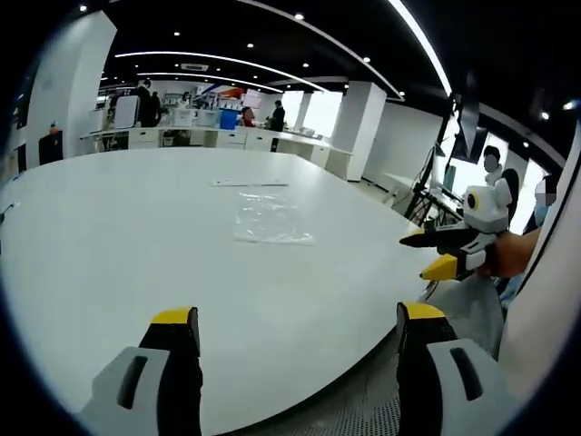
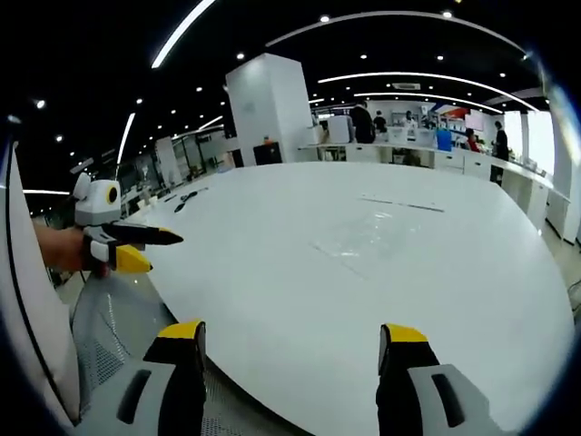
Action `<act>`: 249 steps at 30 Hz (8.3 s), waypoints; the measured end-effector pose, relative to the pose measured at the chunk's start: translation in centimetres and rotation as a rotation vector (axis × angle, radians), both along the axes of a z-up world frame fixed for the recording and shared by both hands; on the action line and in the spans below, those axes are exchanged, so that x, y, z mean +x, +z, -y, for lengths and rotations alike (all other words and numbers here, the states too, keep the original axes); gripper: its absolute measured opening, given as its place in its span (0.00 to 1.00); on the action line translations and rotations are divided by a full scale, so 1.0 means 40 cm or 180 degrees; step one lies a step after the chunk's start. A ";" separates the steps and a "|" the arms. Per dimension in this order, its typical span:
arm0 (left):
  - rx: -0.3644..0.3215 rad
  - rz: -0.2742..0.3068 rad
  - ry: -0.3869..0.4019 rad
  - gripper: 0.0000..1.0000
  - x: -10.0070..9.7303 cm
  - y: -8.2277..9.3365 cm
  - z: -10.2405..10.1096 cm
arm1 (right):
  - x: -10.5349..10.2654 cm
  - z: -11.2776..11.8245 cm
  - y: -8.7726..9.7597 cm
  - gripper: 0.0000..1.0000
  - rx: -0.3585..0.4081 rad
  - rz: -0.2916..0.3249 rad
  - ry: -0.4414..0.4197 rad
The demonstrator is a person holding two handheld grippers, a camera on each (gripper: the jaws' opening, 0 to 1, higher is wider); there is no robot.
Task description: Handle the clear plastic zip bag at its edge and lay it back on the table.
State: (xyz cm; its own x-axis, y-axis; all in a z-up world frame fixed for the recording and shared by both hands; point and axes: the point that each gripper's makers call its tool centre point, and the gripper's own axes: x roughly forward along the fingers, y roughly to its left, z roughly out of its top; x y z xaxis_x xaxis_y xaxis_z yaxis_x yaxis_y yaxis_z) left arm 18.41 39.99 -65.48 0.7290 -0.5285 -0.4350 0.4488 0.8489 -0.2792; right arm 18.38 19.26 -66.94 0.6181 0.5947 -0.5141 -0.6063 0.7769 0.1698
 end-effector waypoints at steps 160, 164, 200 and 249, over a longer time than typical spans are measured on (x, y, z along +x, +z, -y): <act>0.0042 0.0019 0.0073 0.84 0.029 0.042 0.016 | 0.234 0.004 -0.077 0.60 -0.0866 0.0199 0.0681; 0.0041 0.0002 0.0097 0.84 0.034 0.037 0.007 | 0.268 -0.006 -0.092 0.58 -0.0960 0.0234 0.0768; 0.0078 -0.0079 0.0195 0.84 0.043 0.032 -0.025 | 0.437 -0.044 -0.233 0.34 -0.1740 0.0243 0.1276; 0.0095 -0.0104 0.0196 0.83 0.050 0.033 -0.023 | 0.451 -0.032 -0.268 0.00 -0.1884 -0.0012 0.1526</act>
